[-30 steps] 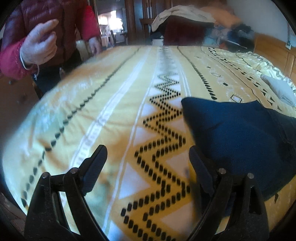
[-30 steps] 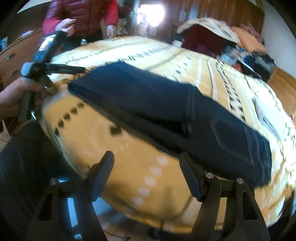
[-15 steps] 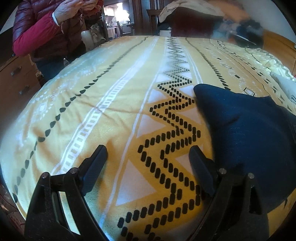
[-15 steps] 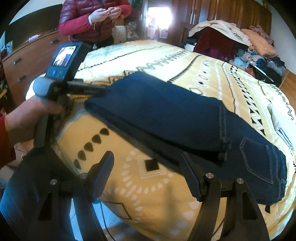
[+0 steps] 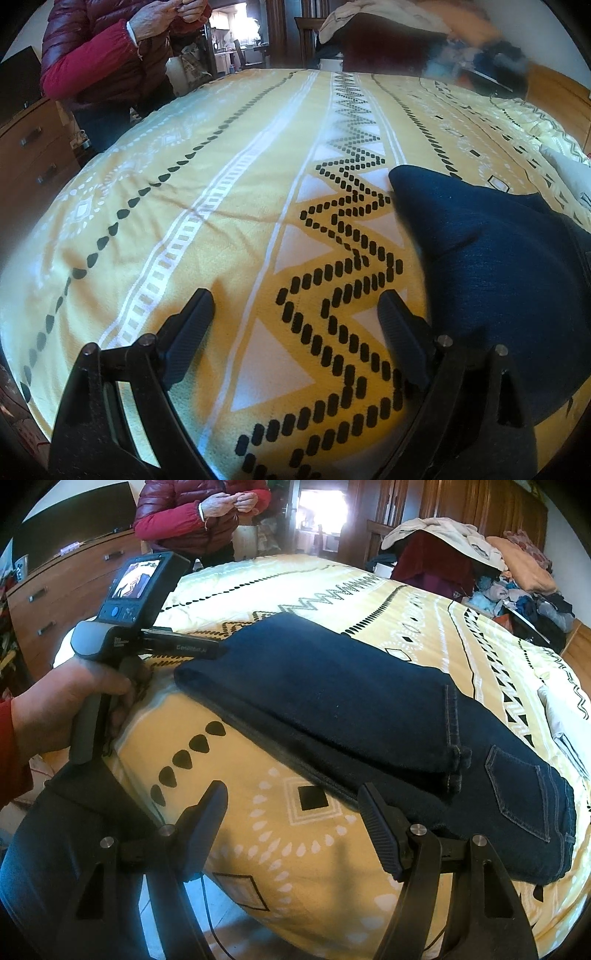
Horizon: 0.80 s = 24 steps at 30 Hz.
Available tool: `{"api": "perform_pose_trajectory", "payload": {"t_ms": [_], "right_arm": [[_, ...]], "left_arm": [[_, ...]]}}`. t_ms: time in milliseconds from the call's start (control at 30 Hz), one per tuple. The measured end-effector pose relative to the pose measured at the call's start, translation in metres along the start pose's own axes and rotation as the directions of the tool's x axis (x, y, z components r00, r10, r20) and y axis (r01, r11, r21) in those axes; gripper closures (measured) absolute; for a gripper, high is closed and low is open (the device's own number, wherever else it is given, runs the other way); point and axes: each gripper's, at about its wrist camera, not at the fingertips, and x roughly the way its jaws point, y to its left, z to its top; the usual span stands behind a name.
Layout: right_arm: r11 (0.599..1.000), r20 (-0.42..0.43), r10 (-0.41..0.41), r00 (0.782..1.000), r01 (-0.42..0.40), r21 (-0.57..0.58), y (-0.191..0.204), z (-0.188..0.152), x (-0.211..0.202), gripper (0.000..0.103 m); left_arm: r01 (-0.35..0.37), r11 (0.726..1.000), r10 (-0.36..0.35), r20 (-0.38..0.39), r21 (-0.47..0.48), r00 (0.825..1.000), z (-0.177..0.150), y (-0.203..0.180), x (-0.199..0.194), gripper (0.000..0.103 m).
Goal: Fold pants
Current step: 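Move both grippers to the folded jeans edge and close on it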
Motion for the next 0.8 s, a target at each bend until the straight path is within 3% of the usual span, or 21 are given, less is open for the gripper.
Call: {"api": "perform_pose_trajectory", "payload": {"t_ms": [133, 233, 367, 567, 733, 800], "right_arm": [[0.999, 0.012, -0.010, 1.000, 0.010, -0.036, 0.005, 0.001, 0.001, 0.028], [0.989, 0.052, -0.041, 0.998, 0.048, -0.138, 0.018, 0.007, 0.002, 0.028], [0.937, 0.145, -0.096, 0.985, 0.139, -0.319, 0.043, 0.016, 0.011, 0.028], [0.790, 0.239, -0.166, 0.957, 0.274, -0.548, 0.079, 0.014, 0.045, 0.030], [0.760, 0.237, -0.172, 0.956, 0.281, -0.586, 0.088, 0.020, 0.070, 0.034], [0.775, 0.221, -0.156, 0.963, 0.258, -0.577, 0.089, 0.026, 0.078, 0.040]], "left_arm": [[0.072, 0.997, -0.072, -0.021, -0.039, 0.997, 0.005, 0.012, -0.003, 0.012], [0.127, 0.990, -0.130, -0.034, -0.065, 0.991, 0.012, 0.023, -0.008, 0.013], [0.213, 0.975, -0.216, -0.059, -0.063, 0.975, 0.022, 0.031, -0.007, 0.015], [0.377, 0.924, -0.382, -0.137, -0.065, 0.914, 0.032, 0.024, 0.009, 0.028], [0.438, 0.897, -0.441, -0.192, -0.062, 0.876, 0.043, 0.012, 0.025, 0.031], [0.460, 0.884, -0.468, -0.208, -0.087, 0.859, 0.051, 0.011, 0.034, 0.032]]}}
